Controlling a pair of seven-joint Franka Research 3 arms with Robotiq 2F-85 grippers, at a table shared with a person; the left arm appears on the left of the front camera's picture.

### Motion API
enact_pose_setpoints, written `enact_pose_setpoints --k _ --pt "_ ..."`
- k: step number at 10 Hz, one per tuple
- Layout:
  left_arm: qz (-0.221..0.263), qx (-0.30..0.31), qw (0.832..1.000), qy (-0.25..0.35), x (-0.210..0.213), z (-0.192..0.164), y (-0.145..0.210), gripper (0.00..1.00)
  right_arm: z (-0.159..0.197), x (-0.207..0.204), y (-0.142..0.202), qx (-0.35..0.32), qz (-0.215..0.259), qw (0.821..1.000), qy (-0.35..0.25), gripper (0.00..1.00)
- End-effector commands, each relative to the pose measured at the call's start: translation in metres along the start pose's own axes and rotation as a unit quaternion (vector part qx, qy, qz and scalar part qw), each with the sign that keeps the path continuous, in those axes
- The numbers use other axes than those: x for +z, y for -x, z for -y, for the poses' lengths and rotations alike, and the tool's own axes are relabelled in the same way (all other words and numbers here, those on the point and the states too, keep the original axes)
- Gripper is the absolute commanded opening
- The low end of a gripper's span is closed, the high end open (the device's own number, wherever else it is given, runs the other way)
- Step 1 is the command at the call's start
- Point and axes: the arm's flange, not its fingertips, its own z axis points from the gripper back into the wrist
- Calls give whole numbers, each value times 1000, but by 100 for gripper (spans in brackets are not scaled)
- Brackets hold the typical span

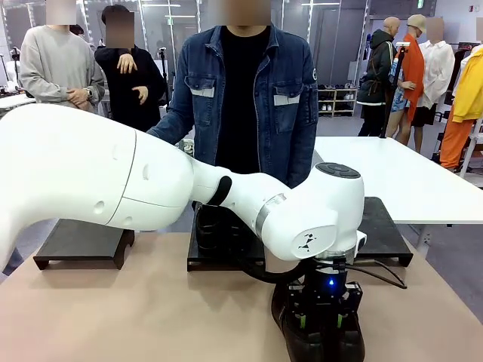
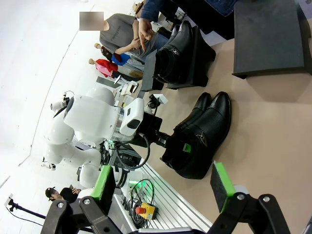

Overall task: Place the shoes on the stand as instructed by the person.
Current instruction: Pick up another pair of Shoes and place it on the Shoes Stand indicated by the person.

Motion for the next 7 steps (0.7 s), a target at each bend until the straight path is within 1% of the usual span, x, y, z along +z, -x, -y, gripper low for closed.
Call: enact_pose_setpoints --k 1,3,4,5,7 --pt "-3 13 1000 -13 3 8 -1 0 -2 1 1 3 2 1000 -3 100" --pt "-6 13 1000 -15 5 7 -1 0 -2 1 1 3 2 1000 -3 100" --pt "-7 13 1000 -16 5 7 -1 4 -2 1 1 3 2 1000 -3 100" --pt "-8 12 1000 -16 6 8 -2 0 -2 1 1 3 2 1000 -3 100" --pt "-6 12 1000 -14 10 7 -2 0 -2 1 1 3 2 1000 -3 100"
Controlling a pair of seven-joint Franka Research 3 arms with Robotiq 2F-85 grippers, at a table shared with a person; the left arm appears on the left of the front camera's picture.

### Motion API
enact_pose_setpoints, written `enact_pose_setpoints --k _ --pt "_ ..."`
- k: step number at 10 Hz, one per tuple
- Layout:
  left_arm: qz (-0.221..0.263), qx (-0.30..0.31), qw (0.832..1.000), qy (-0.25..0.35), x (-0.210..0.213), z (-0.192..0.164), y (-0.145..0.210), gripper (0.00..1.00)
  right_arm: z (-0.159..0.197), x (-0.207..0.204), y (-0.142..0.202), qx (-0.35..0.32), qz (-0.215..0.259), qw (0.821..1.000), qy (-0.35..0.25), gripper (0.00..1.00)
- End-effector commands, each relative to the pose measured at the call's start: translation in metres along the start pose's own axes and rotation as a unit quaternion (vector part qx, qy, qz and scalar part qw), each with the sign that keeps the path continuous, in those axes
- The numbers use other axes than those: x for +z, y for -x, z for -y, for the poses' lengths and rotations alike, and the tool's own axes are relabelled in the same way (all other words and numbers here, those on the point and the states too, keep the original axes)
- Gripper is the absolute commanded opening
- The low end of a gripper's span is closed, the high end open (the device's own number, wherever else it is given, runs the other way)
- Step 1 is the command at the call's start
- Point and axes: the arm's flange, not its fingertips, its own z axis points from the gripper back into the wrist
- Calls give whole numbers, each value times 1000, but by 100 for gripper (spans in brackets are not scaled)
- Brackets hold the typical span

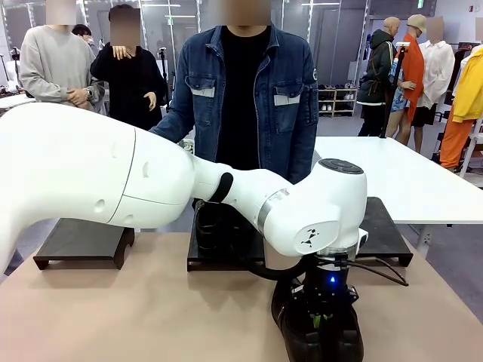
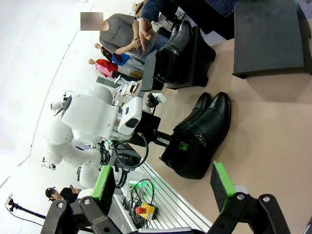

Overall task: Place the shoes on the stand as instructed by the person.
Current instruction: Pick up another pair of Shoes and place it on the Shoes Stand indicated by the person.

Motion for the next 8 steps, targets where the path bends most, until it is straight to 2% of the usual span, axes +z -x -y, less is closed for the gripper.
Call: enact_pose_setpoints --k 1,4,8 --pt "-1 13 1000 -8 8 4 -1 0 -2 1 1 3 2 1000 -3 100" --pt "4 25 1000 -1 34 -12 -3 0 -2 1 1 3 2 1000 -3 100" --pt "19 22 1000 -11 116 -60 -4 0 -2 1 1 3 2 1000 -3 100"
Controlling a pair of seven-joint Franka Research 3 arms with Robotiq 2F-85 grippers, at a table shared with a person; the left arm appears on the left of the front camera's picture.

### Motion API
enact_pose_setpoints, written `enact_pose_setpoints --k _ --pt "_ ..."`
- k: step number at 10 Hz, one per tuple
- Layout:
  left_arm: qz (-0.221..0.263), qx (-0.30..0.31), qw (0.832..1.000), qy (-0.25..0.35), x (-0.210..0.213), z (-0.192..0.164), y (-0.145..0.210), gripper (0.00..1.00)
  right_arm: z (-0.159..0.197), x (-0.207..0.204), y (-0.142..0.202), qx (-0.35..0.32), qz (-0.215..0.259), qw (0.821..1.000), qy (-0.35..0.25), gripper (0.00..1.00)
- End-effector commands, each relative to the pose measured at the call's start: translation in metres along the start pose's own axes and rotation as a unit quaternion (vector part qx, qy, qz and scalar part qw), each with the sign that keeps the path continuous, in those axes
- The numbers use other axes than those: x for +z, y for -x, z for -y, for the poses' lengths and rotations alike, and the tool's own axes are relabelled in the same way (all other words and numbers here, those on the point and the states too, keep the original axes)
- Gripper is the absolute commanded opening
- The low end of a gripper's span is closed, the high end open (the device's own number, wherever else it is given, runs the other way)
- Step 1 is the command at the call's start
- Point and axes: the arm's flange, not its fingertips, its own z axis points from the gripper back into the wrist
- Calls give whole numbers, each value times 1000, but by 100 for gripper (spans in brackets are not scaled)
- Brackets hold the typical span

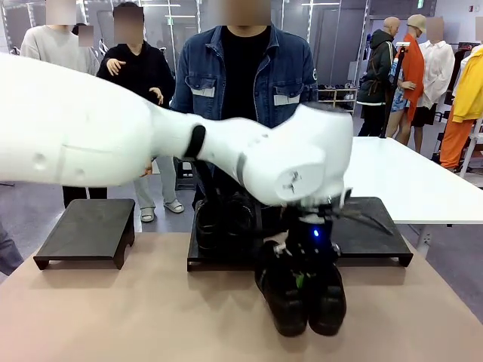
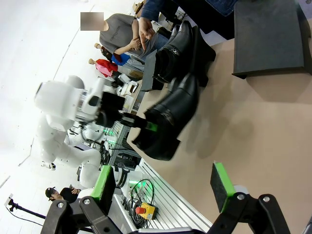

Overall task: Place the shoes on the stand as instructed by the person.
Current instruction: Pick up another pair of Shoes and place it on the Shoes Stand indicated by the person.

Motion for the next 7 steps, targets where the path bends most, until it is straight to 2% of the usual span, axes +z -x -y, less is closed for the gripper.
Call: enact_pose_setpoints --k 1,5,6,7 --pt "-1 -16 1000 6 27 -27 9 0 -2 1 1 3 2 1000 -3 100" --pt "39 -25 999 18 57 -39 9 0 -2 1 1 3 2 1000 -3 100" --pt "17 -8 1000 4 50 -31 2 0 -2 1 1 3 2 1000 -3 100" --pt "17 -8 1000 4 50 -31 2 0 -2 1 1 3 2 1000 -3 100"
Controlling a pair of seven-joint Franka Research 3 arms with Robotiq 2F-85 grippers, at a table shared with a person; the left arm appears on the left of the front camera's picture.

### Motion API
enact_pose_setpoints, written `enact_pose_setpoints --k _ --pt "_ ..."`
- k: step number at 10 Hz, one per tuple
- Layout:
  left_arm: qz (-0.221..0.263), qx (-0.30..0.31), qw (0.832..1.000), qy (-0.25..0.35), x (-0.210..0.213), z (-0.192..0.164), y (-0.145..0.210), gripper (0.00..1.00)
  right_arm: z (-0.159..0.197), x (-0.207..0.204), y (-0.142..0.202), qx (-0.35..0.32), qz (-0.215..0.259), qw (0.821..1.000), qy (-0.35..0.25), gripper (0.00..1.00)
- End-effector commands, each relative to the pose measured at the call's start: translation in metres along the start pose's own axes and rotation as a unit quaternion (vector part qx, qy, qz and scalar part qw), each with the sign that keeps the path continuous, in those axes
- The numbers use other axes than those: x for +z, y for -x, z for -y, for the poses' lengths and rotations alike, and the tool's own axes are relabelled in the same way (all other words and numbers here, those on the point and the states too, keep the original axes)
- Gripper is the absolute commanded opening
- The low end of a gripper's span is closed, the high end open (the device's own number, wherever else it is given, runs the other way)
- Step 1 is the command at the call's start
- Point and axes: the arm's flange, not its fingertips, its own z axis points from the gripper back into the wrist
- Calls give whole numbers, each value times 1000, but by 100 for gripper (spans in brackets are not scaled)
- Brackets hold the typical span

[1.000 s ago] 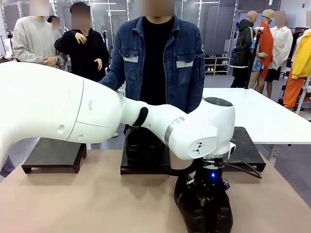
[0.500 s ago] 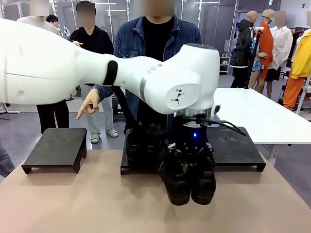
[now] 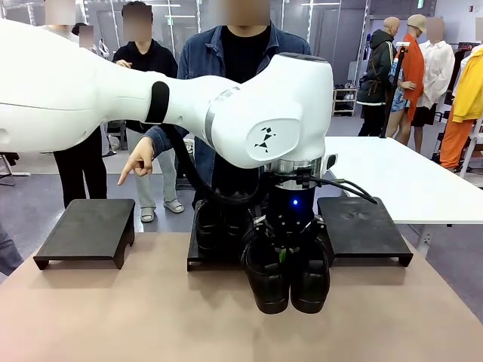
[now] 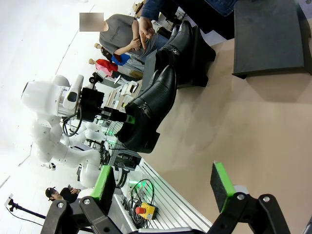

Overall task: Place the shoes on the stand as instructed by the person.
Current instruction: Pick up another pair of Shoes and place it on the Shoes Stand indicated by the person.

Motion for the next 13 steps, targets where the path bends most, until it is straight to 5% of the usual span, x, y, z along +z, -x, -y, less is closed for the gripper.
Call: enact_pose_setpoints --k 1,5,6,7,10,13 --pt "3 2 1000 1 3 1 -1 0 -2 1 1 3 2 1000 -3 100" --pt "3 2 1000 1 3 1 -1 0 -2 1 1 3 2 1000 -3 100" --pt "-4 1 1000 -3 -7 1 -2 7 -2 1 1 3 2 1000 -3 100" --pt "10 -37 999 3 1 -11 -6 7 -2 1 1 3 2 1000 -3 100" --pt "84 -111 990 19 53 -103 -14 7 -2 1 1 3 2 1000 -3 100" --pt "122 -86 989 11 67 -211 -39 7 -2 1 1 3 2 1000 -3 100"
